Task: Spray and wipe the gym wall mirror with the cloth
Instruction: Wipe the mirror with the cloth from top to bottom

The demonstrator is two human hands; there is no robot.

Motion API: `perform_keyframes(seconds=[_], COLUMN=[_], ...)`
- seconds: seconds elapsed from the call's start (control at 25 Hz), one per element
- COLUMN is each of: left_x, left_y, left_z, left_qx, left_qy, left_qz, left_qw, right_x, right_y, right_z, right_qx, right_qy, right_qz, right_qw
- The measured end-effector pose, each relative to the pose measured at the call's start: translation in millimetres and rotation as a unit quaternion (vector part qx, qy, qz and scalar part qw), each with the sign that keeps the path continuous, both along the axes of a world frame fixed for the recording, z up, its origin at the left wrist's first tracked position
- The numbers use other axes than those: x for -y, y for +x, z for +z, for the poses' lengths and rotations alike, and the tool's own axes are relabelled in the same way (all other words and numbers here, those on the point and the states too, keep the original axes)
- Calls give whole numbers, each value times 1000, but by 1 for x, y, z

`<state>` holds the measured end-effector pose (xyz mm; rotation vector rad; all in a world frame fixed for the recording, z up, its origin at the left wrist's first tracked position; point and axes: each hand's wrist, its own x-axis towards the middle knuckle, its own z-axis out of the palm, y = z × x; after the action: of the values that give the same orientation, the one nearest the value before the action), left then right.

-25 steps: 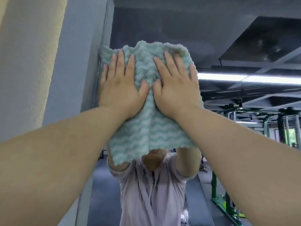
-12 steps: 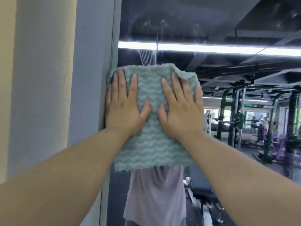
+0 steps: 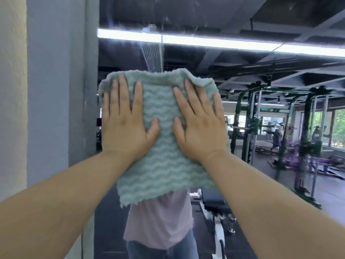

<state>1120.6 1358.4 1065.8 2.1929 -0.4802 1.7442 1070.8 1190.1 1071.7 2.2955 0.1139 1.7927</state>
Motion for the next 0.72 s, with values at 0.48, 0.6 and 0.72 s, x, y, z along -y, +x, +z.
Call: perform_keyframes(seconds=[0.48, 0.6, 0.72], left_x=[252, 297, 293], left_y=[-71, -83, -82], left_z=[53, 46, 45], left_qx=[71, 77, 83], left_qy=[95, 124, 154], left_qz=[-12, -23, -14], left_qw=[993, 989, 984], right_x=[246, 290, 287], right_y=[-77, -91, -87], right_z=[21, 4, 0], right_qx=[41, 55, 69], right_qy=[129, 150, 169], right_qz=[-39, -43, -48], right_qw=[990, 986, 982])
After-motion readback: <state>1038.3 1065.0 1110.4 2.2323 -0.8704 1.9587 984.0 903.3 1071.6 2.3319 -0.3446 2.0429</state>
